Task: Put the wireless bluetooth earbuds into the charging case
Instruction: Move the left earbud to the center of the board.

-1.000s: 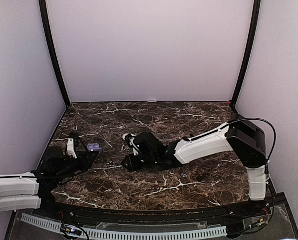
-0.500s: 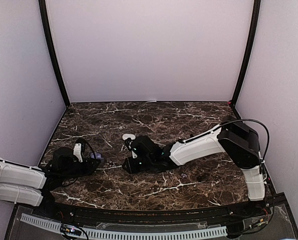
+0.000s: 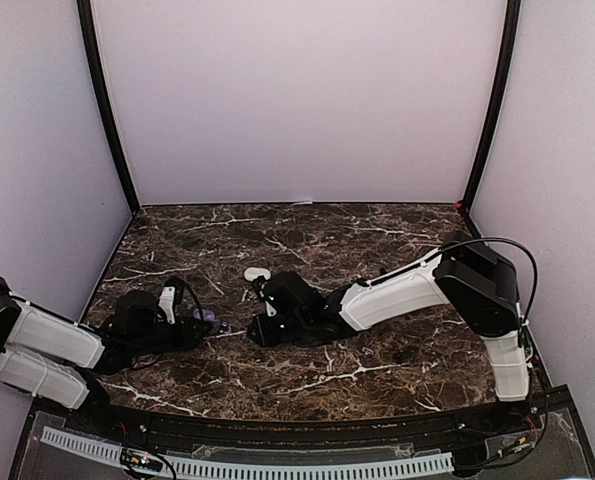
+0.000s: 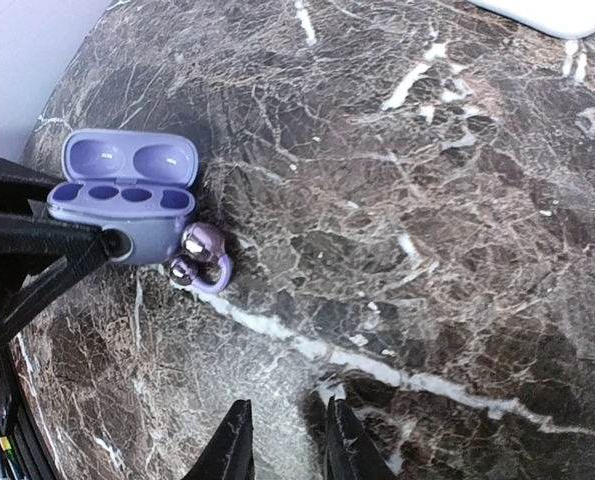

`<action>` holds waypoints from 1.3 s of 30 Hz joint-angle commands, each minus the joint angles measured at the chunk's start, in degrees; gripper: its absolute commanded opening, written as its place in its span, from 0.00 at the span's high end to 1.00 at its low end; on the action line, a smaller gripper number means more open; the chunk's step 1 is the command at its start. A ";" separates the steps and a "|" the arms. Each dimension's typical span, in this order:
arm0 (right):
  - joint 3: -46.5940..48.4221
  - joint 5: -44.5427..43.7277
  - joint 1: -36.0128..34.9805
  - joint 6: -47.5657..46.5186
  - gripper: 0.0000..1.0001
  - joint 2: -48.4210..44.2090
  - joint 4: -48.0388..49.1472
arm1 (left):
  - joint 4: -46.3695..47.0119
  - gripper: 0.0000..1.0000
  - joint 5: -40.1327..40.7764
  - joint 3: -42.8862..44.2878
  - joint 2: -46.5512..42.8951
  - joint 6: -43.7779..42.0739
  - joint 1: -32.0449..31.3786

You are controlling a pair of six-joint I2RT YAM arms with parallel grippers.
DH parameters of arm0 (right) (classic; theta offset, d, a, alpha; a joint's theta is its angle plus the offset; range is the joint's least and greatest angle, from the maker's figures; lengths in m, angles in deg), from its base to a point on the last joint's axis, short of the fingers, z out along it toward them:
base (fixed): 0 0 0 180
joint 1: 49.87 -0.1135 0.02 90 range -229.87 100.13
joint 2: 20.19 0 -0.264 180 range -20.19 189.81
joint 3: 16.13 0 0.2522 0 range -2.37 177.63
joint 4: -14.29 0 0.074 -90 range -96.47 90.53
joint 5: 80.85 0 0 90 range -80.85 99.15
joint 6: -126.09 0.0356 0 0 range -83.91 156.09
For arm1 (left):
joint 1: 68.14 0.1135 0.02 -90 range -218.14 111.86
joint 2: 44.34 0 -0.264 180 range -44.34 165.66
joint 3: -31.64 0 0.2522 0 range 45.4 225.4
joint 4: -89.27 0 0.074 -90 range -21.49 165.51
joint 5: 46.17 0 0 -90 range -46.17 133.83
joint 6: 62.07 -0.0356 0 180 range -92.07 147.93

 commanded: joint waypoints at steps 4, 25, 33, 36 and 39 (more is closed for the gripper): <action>-1.14 2.46 2.54 1.18 0.77 -0.26 2.22 | 3.99 0.86 -6.81 2.74 4.46 -0.46 0.21; -15.17 5.19 3.34 1.74 0.80 -7.84 4.44 | 7.23 0.87 -3.96 5.67 13.24 6.06 -14.27; -20.65 3.76 3.68 0.58 0.80 -12.28 3.67 | 8.49 0.87 -3.02 6.01 13.83 6.52 -16.31; -19.47 5.22 3.69 0.26 0.80 -11.44 3.41 | 7.88 0.87 -1.91 5.84 13.16 6.38 -16.33; -17.46 6.49 3.61 -0.02 0.81 -9.86 3.36 | 6.54 0.87 2.17 5.03 11.02 6.48 -16.27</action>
